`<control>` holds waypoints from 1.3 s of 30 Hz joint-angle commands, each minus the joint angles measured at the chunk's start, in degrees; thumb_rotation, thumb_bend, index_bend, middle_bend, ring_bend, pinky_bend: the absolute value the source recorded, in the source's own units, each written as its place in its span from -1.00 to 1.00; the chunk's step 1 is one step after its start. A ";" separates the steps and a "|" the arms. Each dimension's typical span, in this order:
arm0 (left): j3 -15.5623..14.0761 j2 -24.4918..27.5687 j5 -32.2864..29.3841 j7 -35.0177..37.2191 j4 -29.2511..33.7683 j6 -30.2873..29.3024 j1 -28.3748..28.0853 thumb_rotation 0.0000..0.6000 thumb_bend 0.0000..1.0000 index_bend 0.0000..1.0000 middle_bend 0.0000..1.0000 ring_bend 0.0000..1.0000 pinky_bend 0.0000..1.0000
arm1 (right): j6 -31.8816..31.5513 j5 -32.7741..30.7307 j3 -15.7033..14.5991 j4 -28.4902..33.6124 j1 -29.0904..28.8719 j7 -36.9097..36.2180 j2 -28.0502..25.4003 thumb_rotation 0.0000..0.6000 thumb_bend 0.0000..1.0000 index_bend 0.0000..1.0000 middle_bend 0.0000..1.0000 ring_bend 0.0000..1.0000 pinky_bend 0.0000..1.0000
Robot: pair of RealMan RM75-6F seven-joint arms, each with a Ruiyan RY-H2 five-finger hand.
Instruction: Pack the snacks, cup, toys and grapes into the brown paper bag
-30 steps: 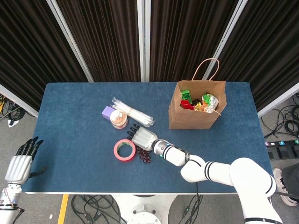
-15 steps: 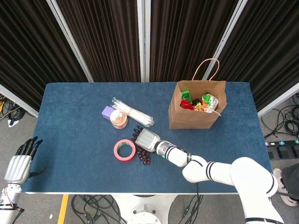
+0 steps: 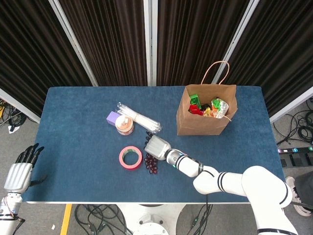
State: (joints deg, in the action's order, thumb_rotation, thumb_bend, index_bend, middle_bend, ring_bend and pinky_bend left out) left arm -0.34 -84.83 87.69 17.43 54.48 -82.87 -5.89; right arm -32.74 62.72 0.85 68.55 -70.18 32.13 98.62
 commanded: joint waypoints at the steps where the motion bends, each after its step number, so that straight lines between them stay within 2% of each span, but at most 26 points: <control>1: 0.00 -0.01 0.01 0.00 0.00 -0.01 0.01 1.00 -0.54 -0.72 -0.73 -0.95 -0.66 | -0.92 0.38 0.05 -0.01 0.41 0.32 0.14 1.00 -0.99 -0.02 -0.26 -0.51 -0.58; 5: -0.04 0.02 0.00 -0.01 0.07 0.12 -0.01 1.00 -0.53 -0.72 -0.73 -0.95 -0.66 | -1.92 0.76 0.23 0.08 1.00 0.36 0.00 1.00 -0.88 0.26 -0.07 -0.29 -0.26; 8: -0.08 0.07 -0.03 -0.08 0.10 0.20 0.01 1.00 -0.53 -0.73 -0.73 -0.95 -0.66 | -1.65 0.11 0.13 0.19 1.28 0.63 -0.11 1.00 -0.80 0.39 0.02 -0.17 -0.10; 14: -0.08 0.13 -0.05 0.04 0.27 0.23 0.03 1.00 -0.53 -0.72 -0.73 -0.95 -0.66 | -2.90 0.41 0.34 1.42 1.96 1.02 -0.74 1.00 -0.60 0.57 0.13 -0.04 0.07; 20: -0.20 0.18 0.03 0.15 0.56 0.43 -0.02 1.00 -0.53 -0.73 -0.73 -0.95 -0.66 | -5.74 1.18 1.50 4.45 2.61 1.74 -2.85 1.00 -0.51 0.76 0.28 0.10 0.23; 32: -0.24 0.08 0.10 0.28 0.56 0.37 0.01 1.00 -0.54 -0.73 -0.73 -0.95 -0.66 | -8.71 -0.77 3.43 10.47 3.79 2.96 -7.17 1.00 -0.39 0.92 0.43 0.25 0.45; 39: -0.26 0.08 0.08 0.24 0.53 0.45 0.01 1.00 -0.53 -0.73 -0.73 -0.95 -0.66 | -12.29 -3.10 8.55 14.49 3.35 2.37 -9.26 1.00 -0.38 0.94 0.45 0.28 0.47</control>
State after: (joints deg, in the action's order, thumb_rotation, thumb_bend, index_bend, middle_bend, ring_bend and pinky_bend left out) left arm -0.59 -84.74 87.77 17.67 55.02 -82.43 -5.87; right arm -44.06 60.55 8.05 81.94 -66.49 34.38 90.09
